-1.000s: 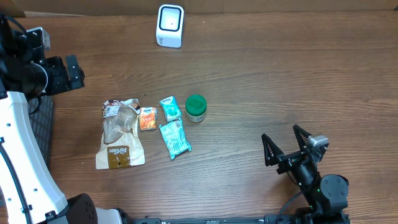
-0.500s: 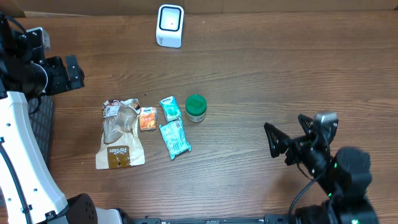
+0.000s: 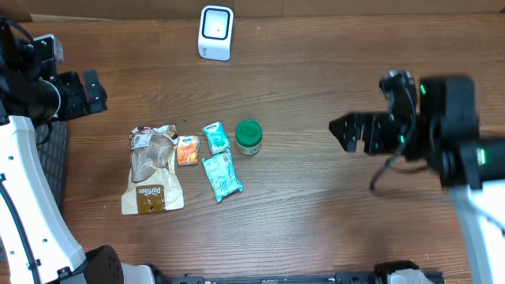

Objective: Scan the item barcode
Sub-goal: 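Move the right gripper over the green-capped jar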

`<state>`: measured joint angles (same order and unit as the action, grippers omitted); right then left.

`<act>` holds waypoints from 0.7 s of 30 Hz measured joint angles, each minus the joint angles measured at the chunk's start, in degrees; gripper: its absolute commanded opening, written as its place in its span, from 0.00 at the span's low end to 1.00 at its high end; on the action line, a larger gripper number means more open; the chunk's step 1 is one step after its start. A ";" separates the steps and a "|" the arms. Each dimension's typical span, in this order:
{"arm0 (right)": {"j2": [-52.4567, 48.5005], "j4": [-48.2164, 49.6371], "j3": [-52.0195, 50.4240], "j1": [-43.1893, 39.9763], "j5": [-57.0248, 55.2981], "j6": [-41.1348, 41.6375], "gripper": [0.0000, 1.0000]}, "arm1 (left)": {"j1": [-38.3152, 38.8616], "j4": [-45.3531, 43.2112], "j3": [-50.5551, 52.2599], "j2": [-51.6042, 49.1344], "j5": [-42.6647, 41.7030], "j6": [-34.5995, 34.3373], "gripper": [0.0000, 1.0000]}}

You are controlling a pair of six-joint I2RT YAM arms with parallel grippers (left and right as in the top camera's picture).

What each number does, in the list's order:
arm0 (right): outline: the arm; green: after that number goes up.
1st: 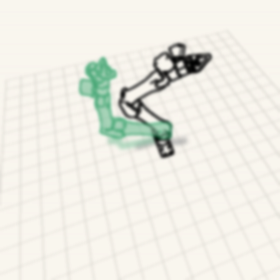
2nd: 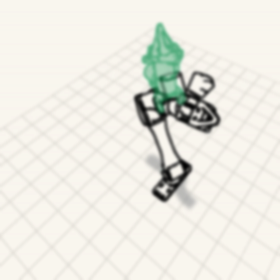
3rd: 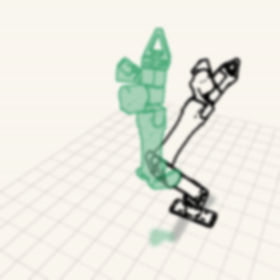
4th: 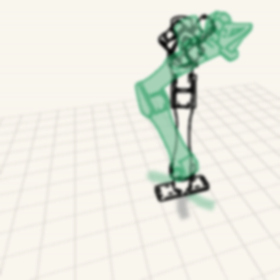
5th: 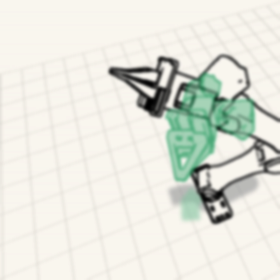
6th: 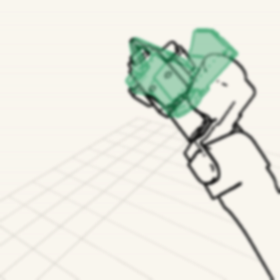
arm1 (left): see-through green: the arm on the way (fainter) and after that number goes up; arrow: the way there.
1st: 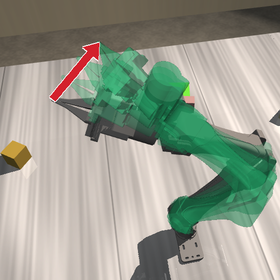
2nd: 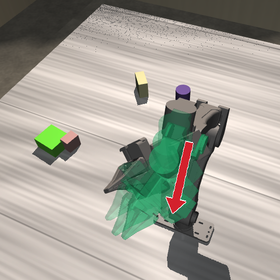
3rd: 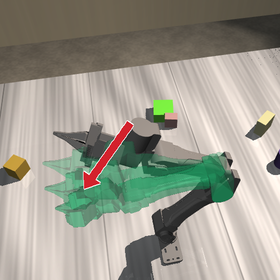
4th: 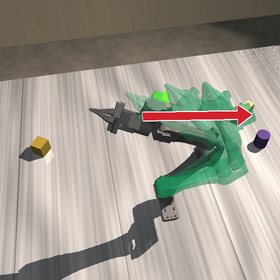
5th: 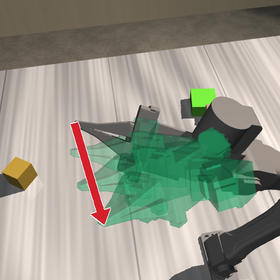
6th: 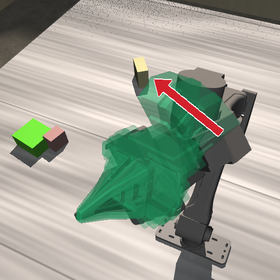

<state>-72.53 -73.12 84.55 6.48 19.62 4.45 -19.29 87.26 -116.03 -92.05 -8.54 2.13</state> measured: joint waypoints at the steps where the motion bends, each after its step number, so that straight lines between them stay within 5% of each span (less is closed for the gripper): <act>1: -2.51 -2.12 2.38 0.00 0.07 -0.04 1.00 | 0.00 0.00 0.00 0.00 0.00 0.00 1.00; 5: -13.44 -5.68 10.25 0.00 0.35 0.04 1.00 | 0.00 0.00 0.00 0.00 -0.02 0.00 1.00; 14: -23.96 4.61 10.49 0.52 7.48 -1.57 0.95 | 0.00 0.00 0.00 -0.02 0.00 0.00 1.00; 21: -27.08 12.31 10.58 10.93 0.70 -6.88 0.95 | 0.00 0.00 0.00 -0.02 0.00 0.00 1.00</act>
<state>-99.61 -60.82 95.13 17.41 20.32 -2.44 -19.29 87.26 -116.03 -92.07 -8.54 2.13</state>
